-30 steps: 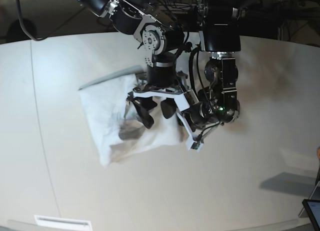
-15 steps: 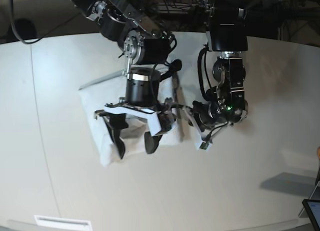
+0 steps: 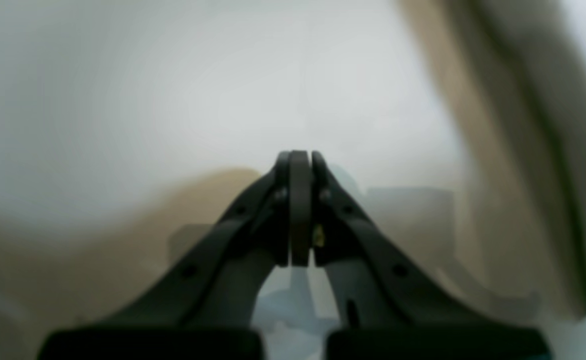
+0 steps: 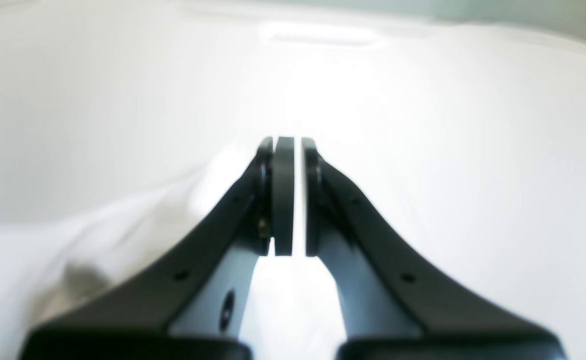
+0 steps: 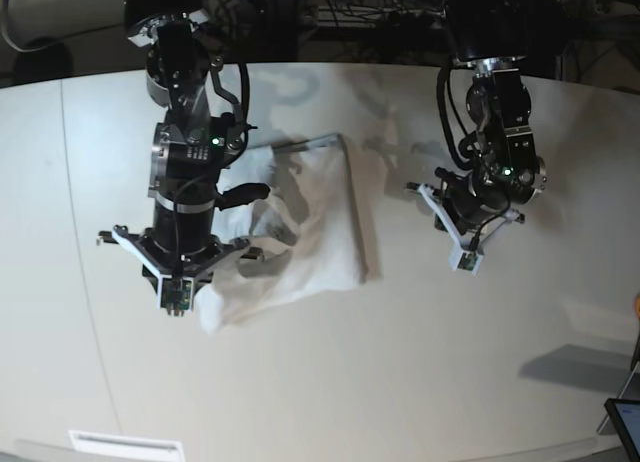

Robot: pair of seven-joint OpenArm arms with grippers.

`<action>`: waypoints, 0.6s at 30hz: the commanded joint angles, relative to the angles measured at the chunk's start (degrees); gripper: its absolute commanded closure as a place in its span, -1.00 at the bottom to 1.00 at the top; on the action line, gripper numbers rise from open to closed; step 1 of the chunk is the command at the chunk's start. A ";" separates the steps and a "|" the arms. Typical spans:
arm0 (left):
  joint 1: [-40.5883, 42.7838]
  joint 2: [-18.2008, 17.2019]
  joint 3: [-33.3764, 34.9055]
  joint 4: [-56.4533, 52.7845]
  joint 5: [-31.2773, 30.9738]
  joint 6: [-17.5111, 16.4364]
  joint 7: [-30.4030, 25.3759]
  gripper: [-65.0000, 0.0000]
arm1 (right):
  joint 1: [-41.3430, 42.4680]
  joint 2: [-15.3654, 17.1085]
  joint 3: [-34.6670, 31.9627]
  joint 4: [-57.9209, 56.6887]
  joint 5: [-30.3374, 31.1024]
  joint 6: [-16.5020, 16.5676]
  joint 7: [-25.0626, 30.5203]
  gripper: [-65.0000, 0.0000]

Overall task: Fold the T-shirt properly
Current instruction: 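Release the shirt and raise both grippers away from the bundle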

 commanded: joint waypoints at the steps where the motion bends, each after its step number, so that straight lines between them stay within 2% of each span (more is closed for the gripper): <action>1: 0.55 -1.48 -0.67 2.05 -0.64 0.10 -1.11 1.00 | 0.15 -0.34 0.90 1.54 0.69 1.20 1.98 0.90; 3: 3.10 -2.27 -3.31 3.37 -0.64 0.10 -1.11 1.00 | -1.26 -0.60 2.13 1.71 4.82 4.10 3.48 0.82; 5: 5.12 -2.27 -7.27 4.16 -0.64 0.10 -1.11 1.00 | -3.10 -0.60 2.39 1.80 9.13 6.21 6.20 0.57; 9: 7.41 -3.41 -13.68 4.51 -0.55 0.10 -1.11 1.00 | -5.39 -0.60 1.95 1.98 17.04 8.32 8.66 -0.22; 10: 7.41 -3.77 -14.39 4.33 -0.55 0.10 -1.11 1.00 | -5.48 -0.43 1.95 1.98 18.98 8.41 8.66 -0.36; 11: 7.50 -3.77 -14.91 4.16 -0.55 0.10 -1.11 1.00 | -5.65 -0.25 1.86 1.98 20.12 8.41 8.66 -0.40; 18: 7.15 -3.77 -12.80 3.98 -0.55 0.10 -1.20 1.00 | -5.74 -0.25 1.86 1.98 20.91 8.41 8.66 -0.36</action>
